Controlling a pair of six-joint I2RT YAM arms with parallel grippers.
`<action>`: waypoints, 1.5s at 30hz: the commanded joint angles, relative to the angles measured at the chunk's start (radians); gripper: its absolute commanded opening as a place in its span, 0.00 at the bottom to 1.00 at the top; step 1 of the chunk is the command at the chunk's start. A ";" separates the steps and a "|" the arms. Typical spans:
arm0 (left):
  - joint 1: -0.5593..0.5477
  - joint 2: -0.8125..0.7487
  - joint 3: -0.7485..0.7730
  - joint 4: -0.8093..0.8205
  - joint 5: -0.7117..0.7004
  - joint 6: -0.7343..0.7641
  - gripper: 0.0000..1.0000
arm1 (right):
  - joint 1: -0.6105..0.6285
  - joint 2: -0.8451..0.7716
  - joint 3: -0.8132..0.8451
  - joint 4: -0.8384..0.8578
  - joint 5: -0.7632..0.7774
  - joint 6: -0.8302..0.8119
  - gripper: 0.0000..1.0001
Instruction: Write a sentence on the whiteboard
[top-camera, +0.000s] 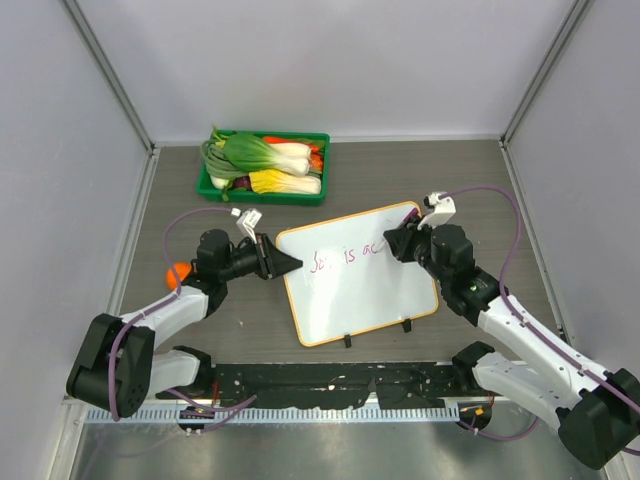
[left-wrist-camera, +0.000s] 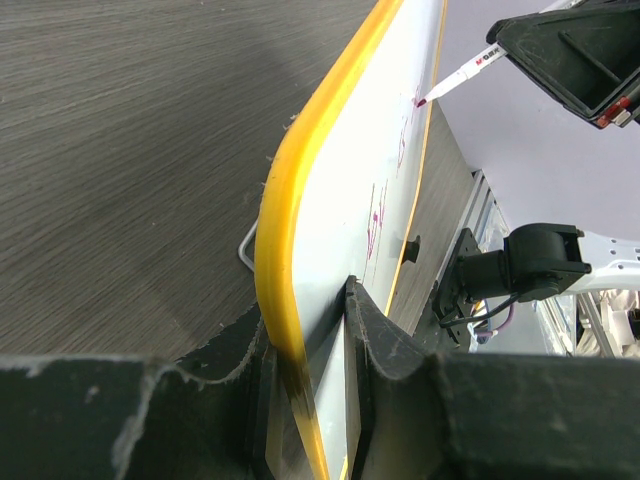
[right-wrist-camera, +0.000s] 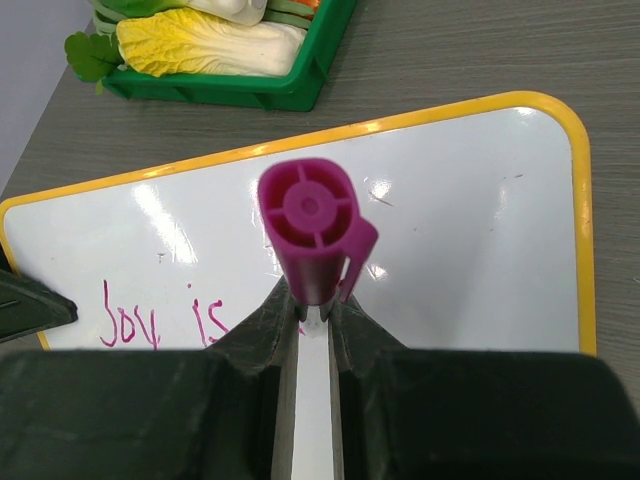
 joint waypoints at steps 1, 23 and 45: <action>-0.002 0.020 -0.028 -0.084 -0.132 0.165 0.00 | -0.002 -0.024 0.049 0.033 0.060 -0.020 0.01; -0.002 0.018 -0.028 -0.084 -0.129 0.166 0.00 | -0.002 0.052 0.099 0.140 0.126 0.005 0.01; -0.002 0.017 -0.028 -0.086 -0.127 0.168 0.00 | -0.002 0.011 0.023 0.093 0.092 0.015 0.01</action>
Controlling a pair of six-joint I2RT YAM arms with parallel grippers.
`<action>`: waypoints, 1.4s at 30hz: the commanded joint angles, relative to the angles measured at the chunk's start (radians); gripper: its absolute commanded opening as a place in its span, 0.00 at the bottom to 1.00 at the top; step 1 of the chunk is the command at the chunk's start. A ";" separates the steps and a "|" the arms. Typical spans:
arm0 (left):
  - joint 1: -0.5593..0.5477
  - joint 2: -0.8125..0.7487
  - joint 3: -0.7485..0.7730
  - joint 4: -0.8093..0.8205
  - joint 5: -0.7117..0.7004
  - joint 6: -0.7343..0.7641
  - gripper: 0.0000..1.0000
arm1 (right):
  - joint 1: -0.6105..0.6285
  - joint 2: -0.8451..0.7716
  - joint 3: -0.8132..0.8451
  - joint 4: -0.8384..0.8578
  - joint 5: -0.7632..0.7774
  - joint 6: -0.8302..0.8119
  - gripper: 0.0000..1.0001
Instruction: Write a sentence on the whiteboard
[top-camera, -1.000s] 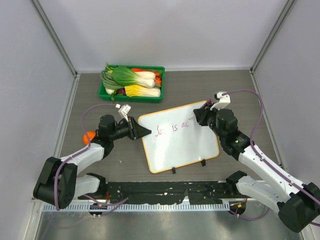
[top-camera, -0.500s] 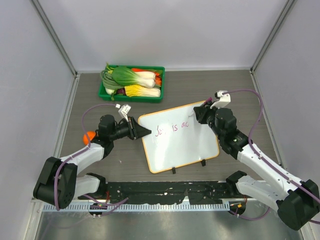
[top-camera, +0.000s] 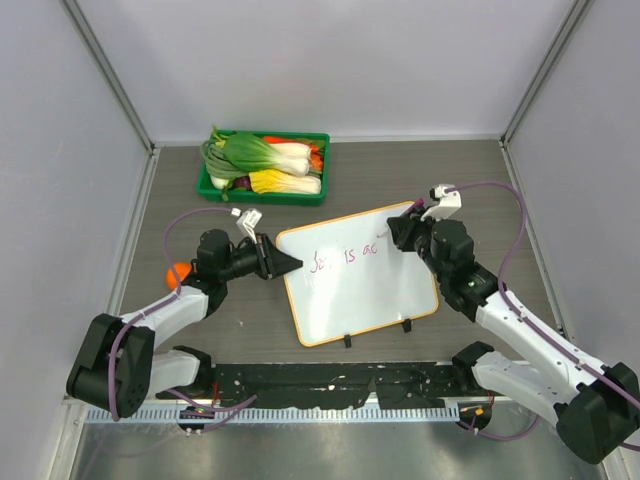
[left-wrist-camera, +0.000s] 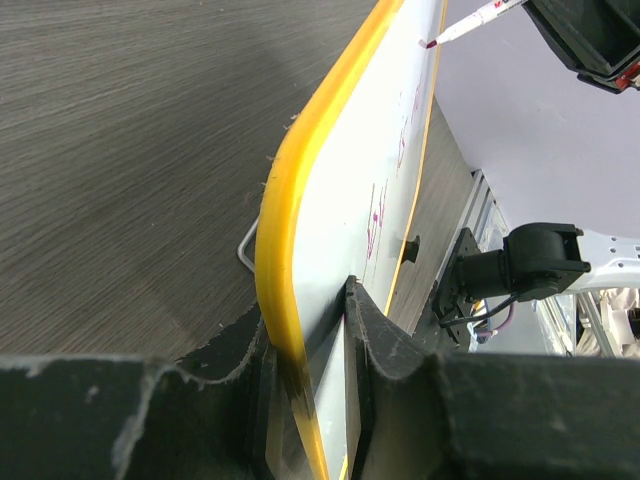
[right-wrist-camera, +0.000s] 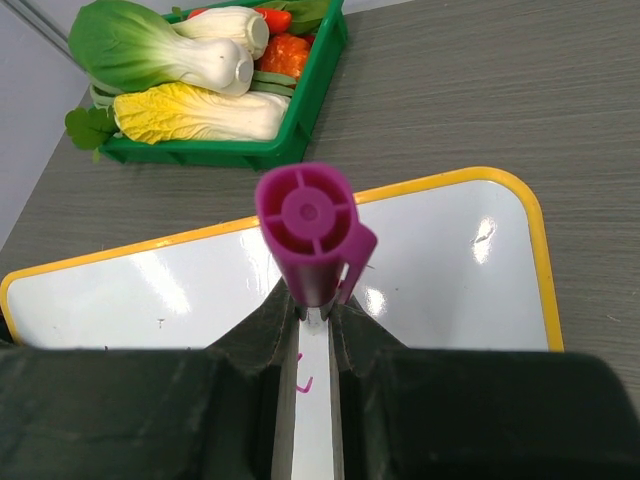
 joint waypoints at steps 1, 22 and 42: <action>-0.002 0.017 -0.028 -0.087 -0.131 0.169 0.00 | -0.002 -0.034 -0.014 0.003 -0.008 0.011 0.01; -0.002 0.015 -0.028 -0.087 -0.133 0.168 0.00 | -0.002 -0.082 -0.059 -0.070 -0.052 0.019 0.01; -0.003 0.012 -0.029 -0.087 -0.134 0.168 0.00 | -0.003 -0.005 0.024 0.012 -0.003 0.006 0.01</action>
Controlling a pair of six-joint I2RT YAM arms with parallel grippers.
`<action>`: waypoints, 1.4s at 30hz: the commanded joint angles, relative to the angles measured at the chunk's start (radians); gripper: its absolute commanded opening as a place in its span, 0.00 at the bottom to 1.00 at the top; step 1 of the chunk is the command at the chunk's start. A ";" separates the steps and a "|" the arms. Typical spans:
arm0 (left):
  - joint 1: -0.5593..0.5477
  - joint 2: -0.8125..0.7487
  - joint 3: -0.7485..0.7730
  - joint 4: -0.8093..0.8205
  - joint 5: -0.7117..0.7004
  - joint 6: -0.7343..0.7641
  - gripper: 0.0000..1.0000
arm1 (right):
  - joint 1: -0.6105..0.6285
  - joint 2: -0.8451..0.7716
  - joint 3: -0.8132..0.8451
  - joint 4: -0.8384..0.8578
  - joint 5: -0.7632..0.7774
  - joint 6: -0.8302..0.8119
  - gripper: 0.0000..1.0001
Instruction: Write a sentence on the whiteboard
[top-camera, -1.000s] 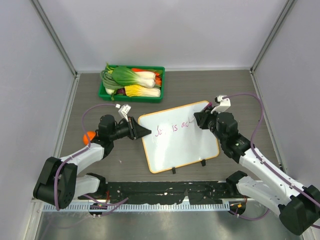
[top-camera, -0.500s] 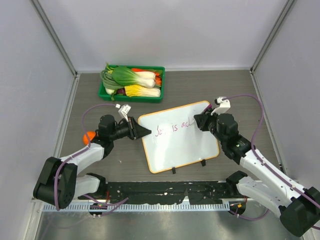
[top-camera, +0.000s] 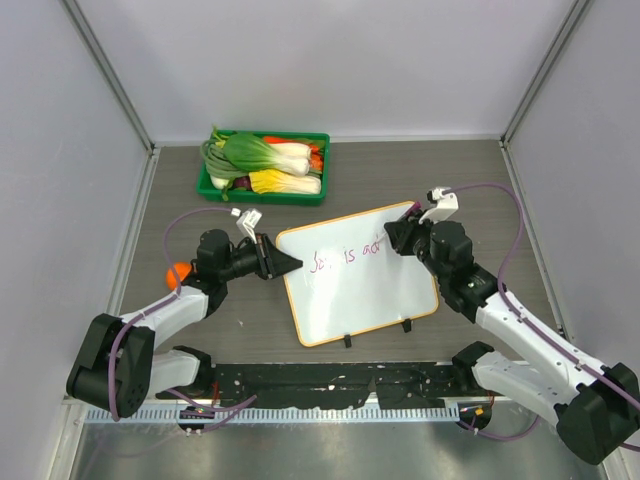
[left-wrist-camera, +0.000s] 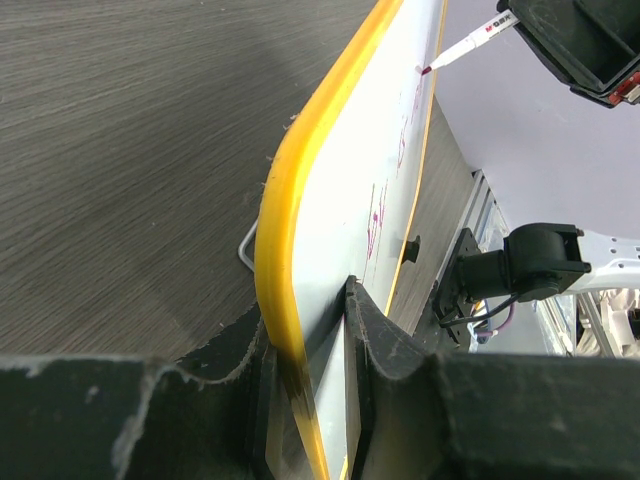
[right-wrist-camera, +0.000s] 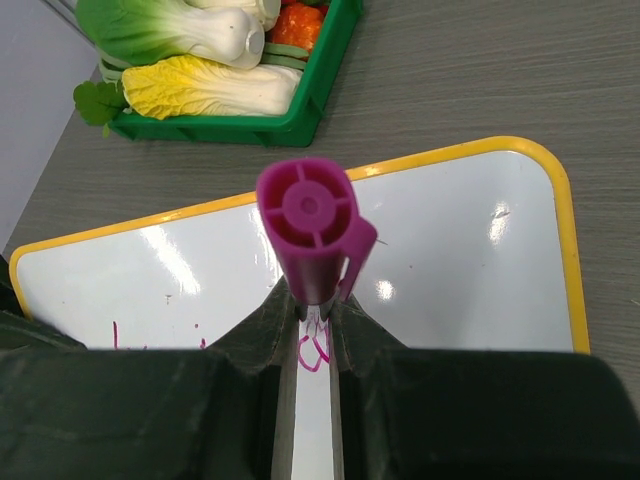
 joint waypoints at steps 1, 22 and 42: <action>-0.002 0.015 -0.027 -0.086 -0.134 0.168 0.00 | -0.002 0.005 0.047 0.032 0.050 -0.014 0.01; -0.002 0.012 -0.028 -0.086 -0.134 0.168 0.00 | -0.002 -0.026 0.021 -0.031 0.105 -0.034 0.01; -0.002 0.014 -0.028 -0.086 -0.135 0.169 0.00 | 0.000 -0.067 -0.036 -0.085 0.077 -0.031 0.01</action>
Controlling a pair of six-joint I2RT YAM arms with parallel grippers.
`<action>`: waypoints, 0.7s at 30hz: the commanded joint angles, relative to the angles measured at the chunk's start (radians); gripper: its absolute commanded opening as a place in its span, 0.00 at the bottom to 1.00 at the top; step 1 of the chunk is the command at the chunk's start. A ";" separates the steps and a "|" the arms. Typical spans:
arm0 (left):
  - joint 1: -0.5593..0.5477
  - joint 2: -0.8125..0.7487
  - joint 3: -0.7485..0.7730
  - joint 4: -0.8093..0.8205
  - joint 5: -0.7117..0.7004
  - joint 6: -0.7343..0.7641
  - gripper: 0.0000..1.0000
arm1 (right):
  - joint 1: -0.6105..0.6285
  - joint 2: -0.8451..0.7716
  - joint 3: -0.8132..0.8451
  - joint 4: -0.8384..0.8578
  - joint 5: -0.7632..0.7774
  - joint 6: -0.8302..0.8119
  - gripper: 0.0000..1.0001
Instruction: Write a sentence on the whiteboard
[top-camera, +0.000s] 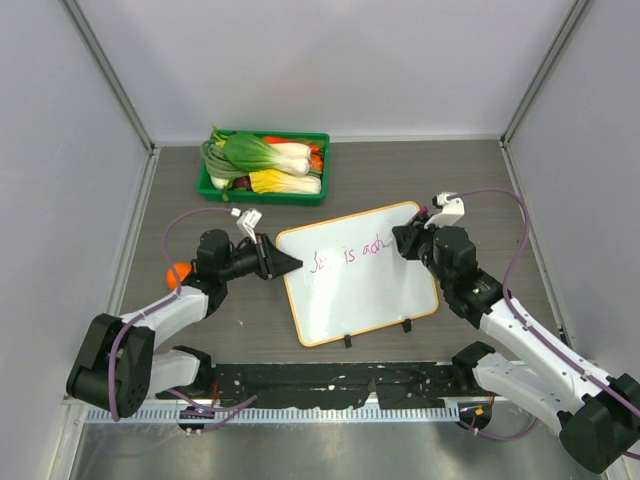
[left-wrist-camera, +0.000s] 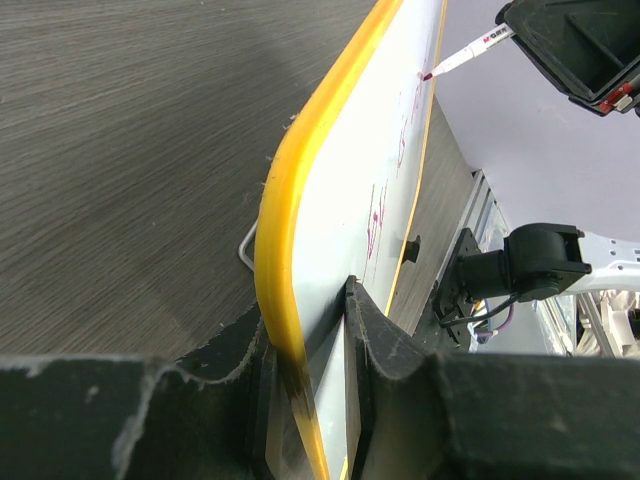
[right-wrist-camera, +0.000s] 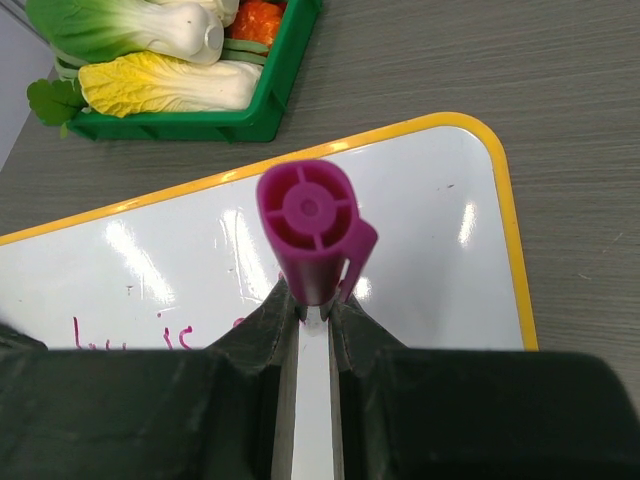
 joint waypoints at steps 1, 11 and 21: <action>-0.002 0.013 -0.028 -0.086 -0.135 0.169 0.00 | -0.002 -0.020 -0.024 -0.028 0.007 -0.007 0.01; -0.002 0.014 -0.028 -0.086 -0.136 0.169 0.00 | 0.000 -0.037 0.009 -0.020 -0.016 0.013 0.01; -0.002 0.011 -0.028 -0.088 -0.135 0.168 0.00 | -0.002 -0.023 0.083 0.030 -0.002 0.007 0.01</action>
